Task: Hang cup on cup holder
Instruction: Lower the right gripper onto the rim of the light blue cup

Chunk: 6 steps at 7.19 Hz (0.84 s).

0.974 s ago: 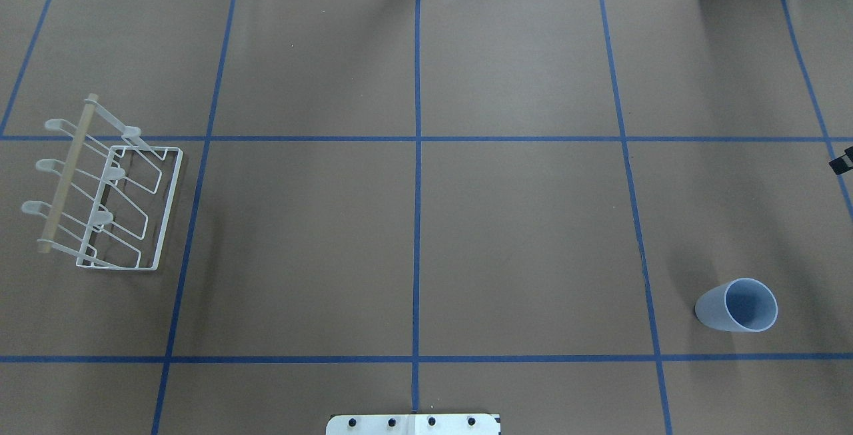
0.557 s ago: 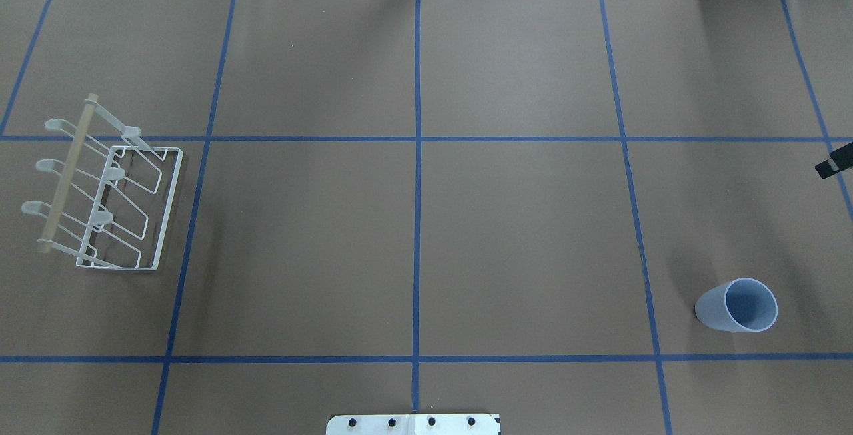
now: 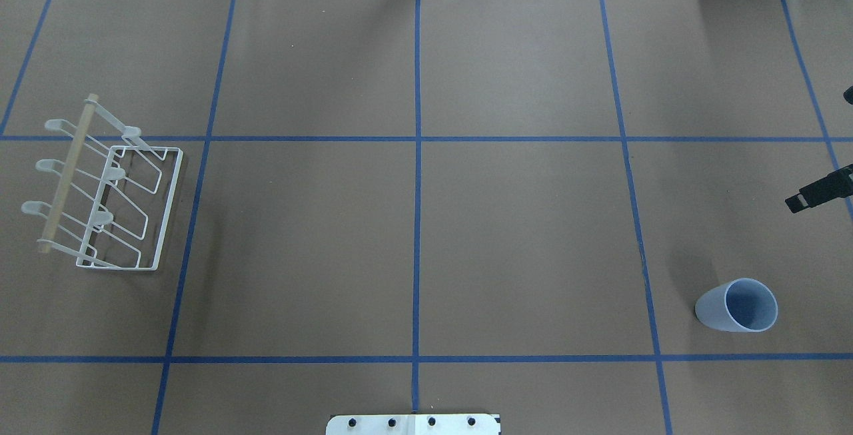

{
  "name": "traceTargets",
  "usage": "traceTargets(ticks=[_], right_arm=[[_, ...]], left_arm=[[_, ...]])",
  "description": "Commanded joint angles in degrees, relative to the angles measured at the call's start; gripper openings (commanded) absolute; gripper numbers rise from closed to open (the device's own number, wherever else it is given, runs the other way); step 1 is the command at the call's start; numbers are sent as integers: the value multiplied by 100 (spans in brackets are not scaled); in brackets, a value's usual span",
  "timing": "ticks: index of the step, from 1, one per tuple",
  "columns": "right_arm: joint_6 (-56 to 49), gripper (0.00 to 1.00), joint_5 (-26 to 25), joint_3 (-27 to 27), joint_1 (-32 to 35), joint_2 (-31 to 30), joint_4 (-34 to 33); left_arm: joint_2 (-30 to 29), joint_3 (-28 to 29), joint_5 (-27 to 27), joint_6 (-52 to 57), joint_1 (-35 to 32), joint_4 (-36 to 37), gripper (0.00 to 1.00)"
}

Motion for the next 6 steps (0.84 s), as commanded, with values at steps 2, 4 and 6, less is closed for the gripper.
traceTargets(ticks=[2,4,6], right_arm=[[1227,100,-484,-26,-1145,-469,1421],[1186,99,-485,-26,-1421,-1004,2291],[1168,98,-720,-52,-1718,-1130,2410]], left_arm=[[-5,-18,-23,-12,9,2,98],[-5,0,3,-3,9,2,98],[4,-26,-5,-12,0,2,98]])
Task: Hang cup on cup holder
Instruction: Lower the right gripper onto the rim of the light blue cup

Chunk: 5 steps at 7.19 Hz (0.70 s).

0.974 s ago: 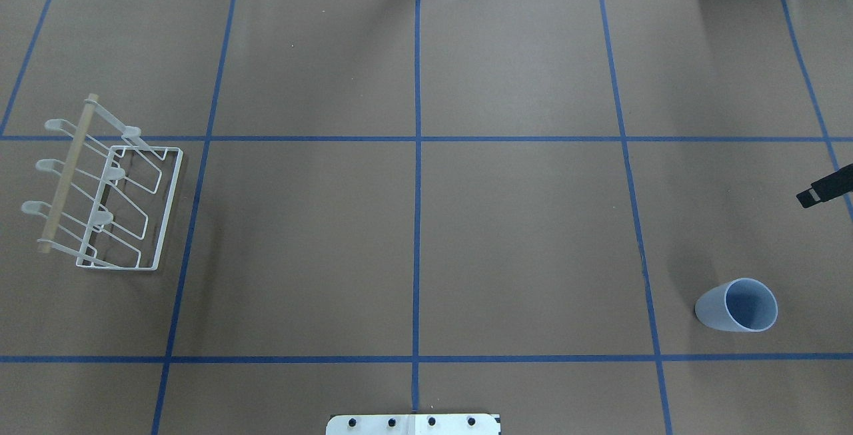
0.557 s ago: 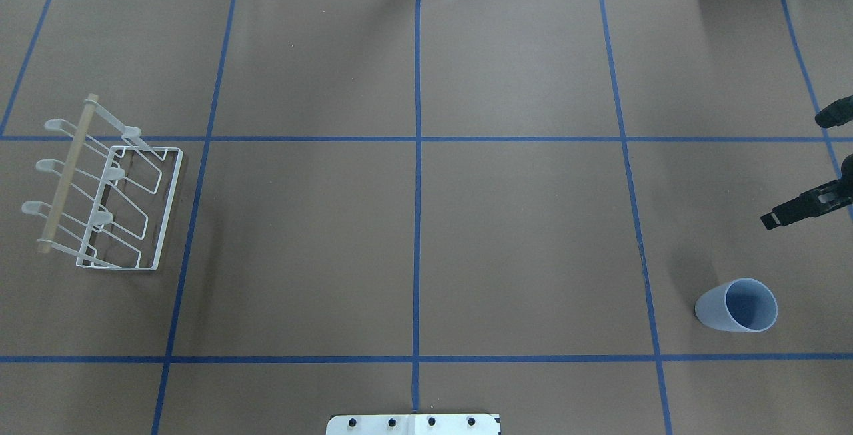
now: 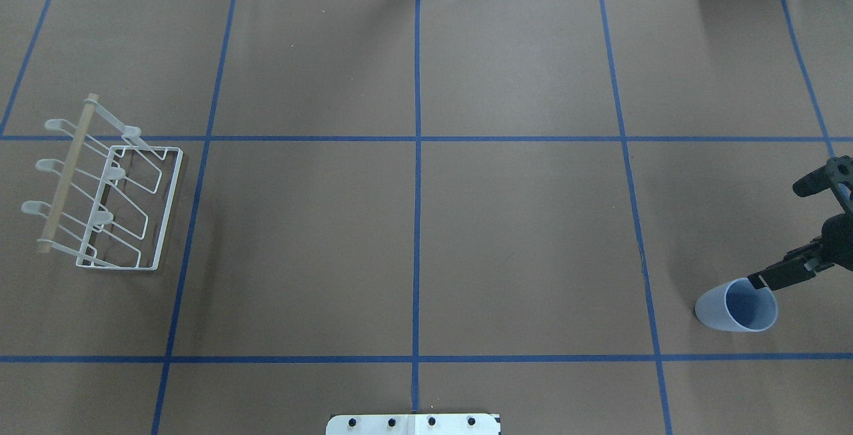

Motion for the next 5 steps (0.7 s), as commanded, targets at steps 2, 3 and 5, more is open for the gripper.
traceTargets(ticks=[2,3,5], right_arm=[[-8,93,-426,-74,-432,-67,123],[1,82,-444,-127,-467,-66,131],[1,8,-470,-136,-799,-58,132]], left_arm=[[7,-32,5,-6,-8,0,98],[7,-32,5,-6,-8,0,98],[7,-32,5,-6,-8,0,98]])
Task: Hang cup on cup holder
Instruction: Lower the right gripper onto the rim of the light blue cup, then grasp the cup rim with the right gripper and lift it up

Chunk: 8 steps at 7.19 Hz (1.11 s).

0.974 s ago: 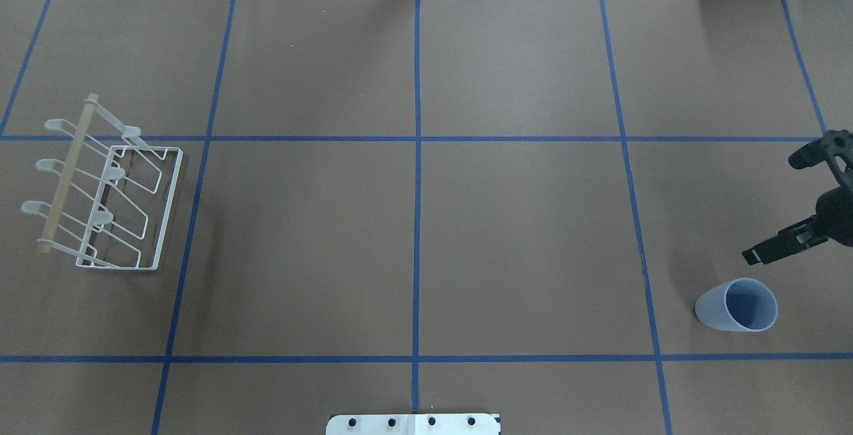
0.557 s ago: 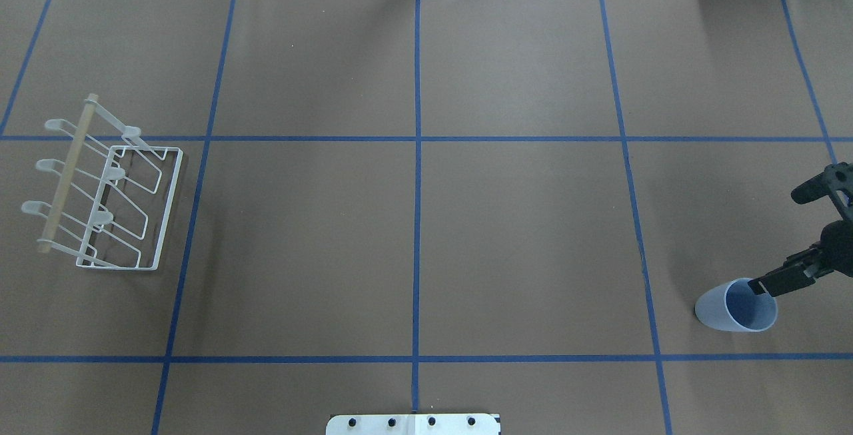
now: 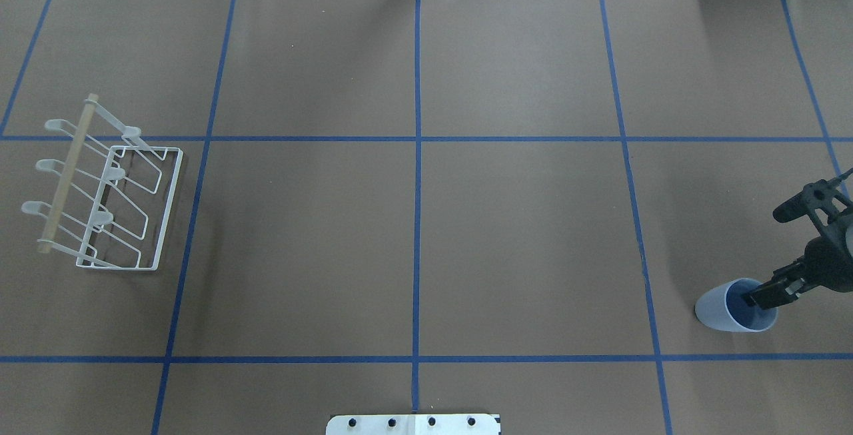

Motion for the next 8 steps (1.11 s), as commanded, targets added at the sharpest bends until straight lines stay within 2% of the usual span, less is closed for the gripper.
traceTargets(ticks=[1,3,4,6,7,8], right_arm=[[-8,0,-71,-14,-309,-10,1],[10,0,16,-6,-232,-28,-7],[10,0,287,12,82,7,-7],[88,0,1357,38,1065,208,1],[411,0,1422,-5,1113,453,-7],[1119,0,1406,-101,1105,977,10]], left_arm=[[0,-3,0,0,0,0,98],[-9,-3,0,-9,0,0,98],[-9,6,-8,-9,9,0,98],[-9,-12,-9,-9,9,-9,98],[-61,-12,-9,-9,26,-9,98],[-253,-20,-43,26,44,-87,98]])
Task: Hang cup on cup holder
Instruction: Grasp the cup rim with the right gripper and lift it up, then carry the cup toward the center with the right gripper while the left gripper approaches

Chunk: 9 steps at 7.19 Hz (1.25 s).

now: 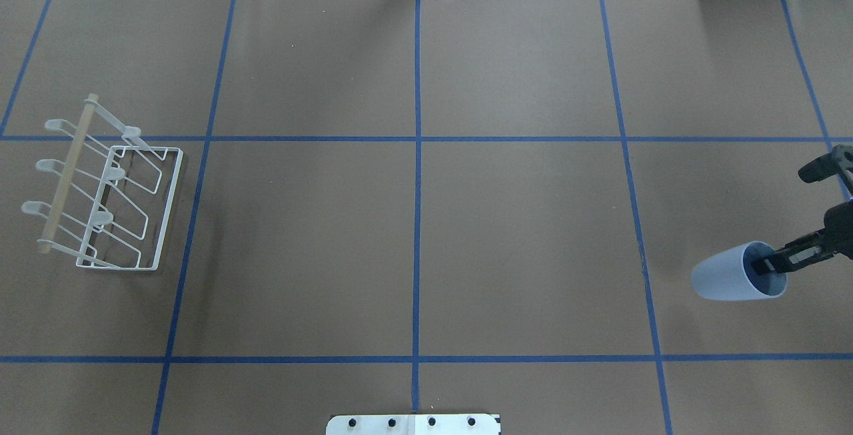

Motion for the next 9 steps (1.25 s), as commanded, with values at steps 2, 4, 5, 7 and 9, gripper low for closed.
traceTargets(ticks=[2,4,5,7,9], right_arm=[[2575,0,95,-673,-110,2236,46],[3022,0,34,-905,-593,3023,55],[3172,0,-37,-1018,-752,3400,46],[3725,0,-37,-1046,-859,3894,90],[4216,0,-177,-1107,-903,3940,1008]], left_arm=[[-740,72,-36,1,412,-244,98],[-1242,413,-62,-434,520,-620,98],[-1515,572,-62,-1256,572,-936,98],[-2216,879,174,-3598,1545,-2015,98],[-2808,1083,210,-4953,1881,-2439,98]])
